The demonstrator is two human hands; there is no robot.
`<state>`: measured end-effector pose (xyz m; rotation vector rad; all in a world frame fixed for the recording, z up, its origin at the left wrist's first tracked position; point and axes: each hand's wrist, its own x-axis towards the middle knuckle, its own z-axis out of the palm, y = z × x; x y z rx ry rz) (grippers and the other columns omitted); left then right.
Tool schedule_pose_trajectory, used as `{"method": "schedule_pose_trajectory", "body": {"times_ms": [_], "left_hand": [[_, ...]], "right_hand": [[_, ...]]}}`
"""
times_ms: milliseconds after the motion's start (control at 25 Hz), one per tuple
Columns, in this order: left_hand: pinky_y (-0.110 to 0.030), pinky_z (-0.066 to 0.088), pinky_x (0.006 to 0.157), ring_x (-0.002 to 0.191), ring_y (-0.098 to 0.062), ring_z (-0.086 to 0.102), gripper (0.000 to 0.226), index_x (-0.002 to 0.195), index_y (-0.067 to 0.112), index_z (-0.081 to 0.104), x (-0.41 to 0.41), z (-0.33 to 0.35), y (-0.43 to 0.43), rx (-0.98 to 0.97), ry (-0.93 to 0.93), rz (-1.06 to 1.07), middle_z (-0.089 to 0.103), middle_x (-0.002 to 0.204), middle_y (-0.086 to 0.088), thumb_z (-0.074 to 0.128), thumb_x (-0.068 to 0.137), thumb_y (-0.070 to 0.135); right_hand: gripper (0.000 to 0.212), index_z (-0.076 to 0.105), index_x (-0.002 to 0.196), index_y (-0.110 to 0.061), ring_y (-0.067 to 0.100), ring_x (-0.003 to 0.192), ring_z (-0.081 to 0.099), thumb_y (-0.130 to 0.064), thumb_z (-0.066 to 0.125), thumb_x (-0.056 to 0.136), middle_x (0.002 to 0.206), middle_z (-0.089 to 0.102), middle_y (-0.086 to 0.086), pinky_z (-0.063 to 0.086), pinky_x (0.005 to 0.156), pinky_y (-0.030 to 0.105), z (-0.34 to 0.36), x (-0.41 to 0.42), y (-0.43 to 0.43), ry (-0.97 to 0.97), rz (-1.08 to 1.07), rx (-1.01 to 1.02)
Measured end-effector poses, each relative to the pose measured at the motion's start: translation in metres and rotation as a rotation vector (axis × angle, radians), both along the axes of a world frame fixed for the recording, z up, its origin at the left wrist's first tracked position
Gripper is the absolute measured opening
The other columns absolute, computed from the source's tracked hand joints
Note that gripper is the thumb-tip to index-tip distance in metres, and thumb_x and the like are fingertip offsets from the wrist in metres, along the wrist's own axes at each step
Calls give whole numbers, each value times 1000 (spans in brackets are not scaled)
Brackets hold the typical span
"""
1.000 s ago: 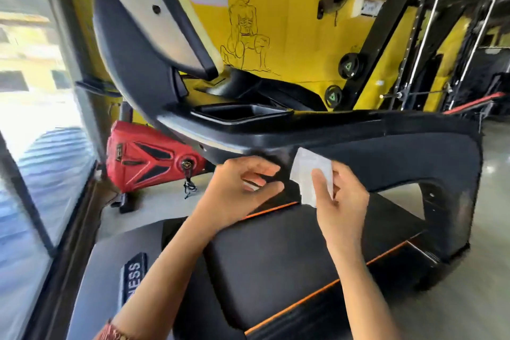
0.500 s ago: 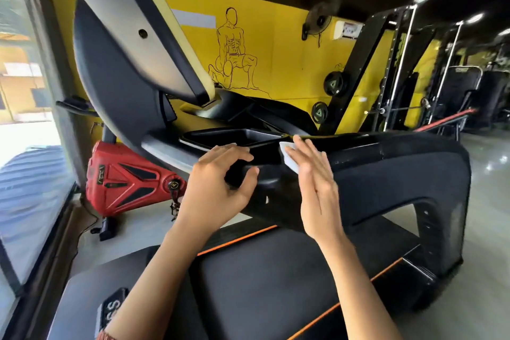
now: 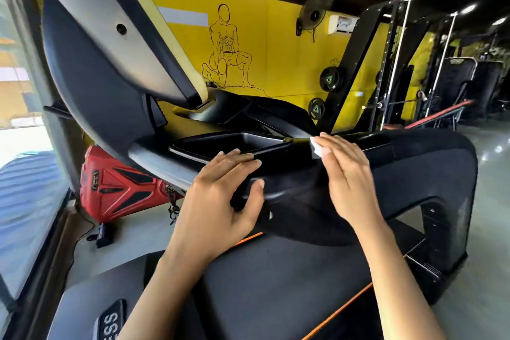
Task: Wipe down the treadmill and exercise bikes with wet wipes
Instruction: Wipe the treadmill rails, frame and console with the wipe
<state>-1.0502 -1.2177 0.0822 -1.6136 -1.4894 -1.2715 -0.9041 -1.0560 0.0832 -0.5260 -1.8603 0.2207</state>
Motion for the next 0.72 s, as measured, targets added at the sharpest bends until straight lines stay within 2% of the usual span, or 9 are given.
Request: {"method": "schedule_pose_trajectory", "body": {"times_ms": [80,160,200,320,400,480,600,640,720], "left_hand": [[-31,39,107,113,-17,61,33,105,4,71,6,1,5,1,28,22,70,110,-6,55,87,26],[-35,43,103,111,-17,63,32,106,4,72,17,3,14,-9,85,58,70,110,-7,56,87,26],[-38,45,101,110,-18,64,32,106,5,72,23,3,20,-14,115,85,70,111,-7,56,88,26],[-41,49,95,108,-21,65,30,103,7,74,44,1,37,7,171,254,70,111,-6,57,87,26],[-40,48,96,108,-21,66,28,101,7,75,60,-1,50,31,187,367,71,111,-6,58,86,26],[-40,47,96,108,-22,65,28,101,7,75,72,-3,59,51,191,449,70,111,-7,58,87,24],[-43,47,96,109,-23,64,28,100,6,74,81,-5,63,69,145,512,70,111,-7,57,88,25],[-44,47,96,110,-22,64,28,100,6,74,84,-4,65,73,128,528,70,111,-6,56,88,25],[-43,47,97,110,-22,64,28,99,7,74,88,-3,67,68,96,556,70,111,-5,56,89,26]], "right_hand": [[44,65,118,-15,16,123,52,-29,29,98,128,61,-2,31,108,36,4,-5,-7,-93,44,81],[39,63,122,-15,9,124,49,-24,32,100,130,60,-5,30,108,29,2,-7,-20,-145,216,186],[39,61,126,-15,7,127,47,-24,33,101,132,58,-6,29,110,31,0,-4,-13,-143,270,207],[40,56,132,-19,8,133,41,-28,31,101,140,51,-4,25,114,41,-12,15,34,-13,203,111],[41,46,138,-21,11,139,32,-29,30,101,146,44,-4,15,118,40,-21,23,47,47,178,47],[43,41,142,-17,15,144,24,-27,29,102,151,38,-2,9,120,37,-30,24,38,-7,246,131],[42,38,144,-14,20,144,26,-24,29,104,152,35,1,17,118,42,-43,33,49,-56,337,340],[41,40,143,-12,21,143,28,-24,30,104,151,36,2,20,117,45,-43,38,66,-33,313,359],[41,43,140,-8,24,142,31,-21,32,103,148,40,6,24,115,49,-43,45,90,48,217,266]]}}
